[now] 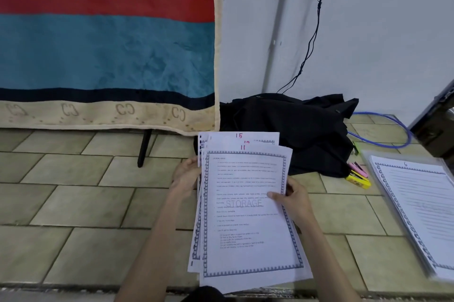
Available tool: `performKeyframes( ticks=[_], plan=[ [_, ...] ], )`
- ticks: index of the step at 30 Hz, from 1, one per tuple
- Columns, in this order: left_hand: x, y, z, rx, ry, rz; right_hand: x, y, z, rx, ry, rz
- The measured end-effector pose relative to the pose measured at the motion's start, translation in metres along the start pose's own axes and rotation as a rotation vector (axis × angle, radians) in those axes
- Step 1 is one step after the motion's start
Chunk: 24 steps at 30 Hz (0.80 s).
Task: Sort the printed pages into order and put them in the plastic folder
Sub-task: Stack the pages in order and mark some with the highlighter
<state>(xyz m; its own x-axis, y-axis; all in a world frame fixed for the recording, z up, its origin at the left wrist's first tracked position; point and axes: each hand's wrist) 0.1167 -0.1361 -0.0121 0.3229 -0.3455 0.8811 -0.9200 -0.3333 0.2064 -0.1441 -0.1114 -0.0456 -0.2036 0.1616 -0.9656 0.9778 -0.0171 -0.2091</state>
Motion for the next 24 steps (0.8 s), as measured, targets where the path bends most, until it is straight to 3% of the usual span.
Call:
performKeyframes(
  ticks=[8, 11, 13, 17, 22, 24],
  plan=[
    [-0.004, -0.013, 0.014, -0.118, 0.042, -0.248, 0.001, -0.003, -0.005, 0.140, 0.031, 0.216],
    [-0.006, -0.012, 0.018, -0.111, 0.073, -0.132, 0.002, -0.007, 0.000, 0.150, 0.013, 0.317],
    [-0.006, -0.010, 0.015, -0.216, 0.068, -0.017, 0.000, -0.006, 0.002, 0.144, -0.017, 0.290],
    [-0.014, -0.003, 0.011, -0.362, 0.112, 0.366, -0.006, 0.006, 0.001, 0.052, -0.080, 0.218],
    [0.003, 0.007, 0.001, -0.431, 0.105, 0.206, -0.023, -0.010, 0.005, -0.193, 0.109, 0.232],
    [0.019, 0.016, -0.008, -0.424, 0.155, 0.119, -0.039, -0.019, 0.004, -0.254, 0.049, 0.142]
  ],
)
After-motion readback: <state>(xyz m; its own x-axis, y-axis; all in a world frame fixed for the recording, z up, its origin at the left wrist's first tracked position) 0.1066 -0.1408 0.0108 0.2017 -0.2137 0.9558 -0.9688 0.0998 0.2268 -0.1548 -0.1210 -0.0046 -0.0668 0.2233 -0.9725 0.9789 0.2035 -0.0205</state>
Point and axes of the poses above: each hand's wrist, its own z-axis towards the middle knuckle, its own y-axis out of the palm, x = y × z, and after that the axes turned 5 degrees about -z, right-handed
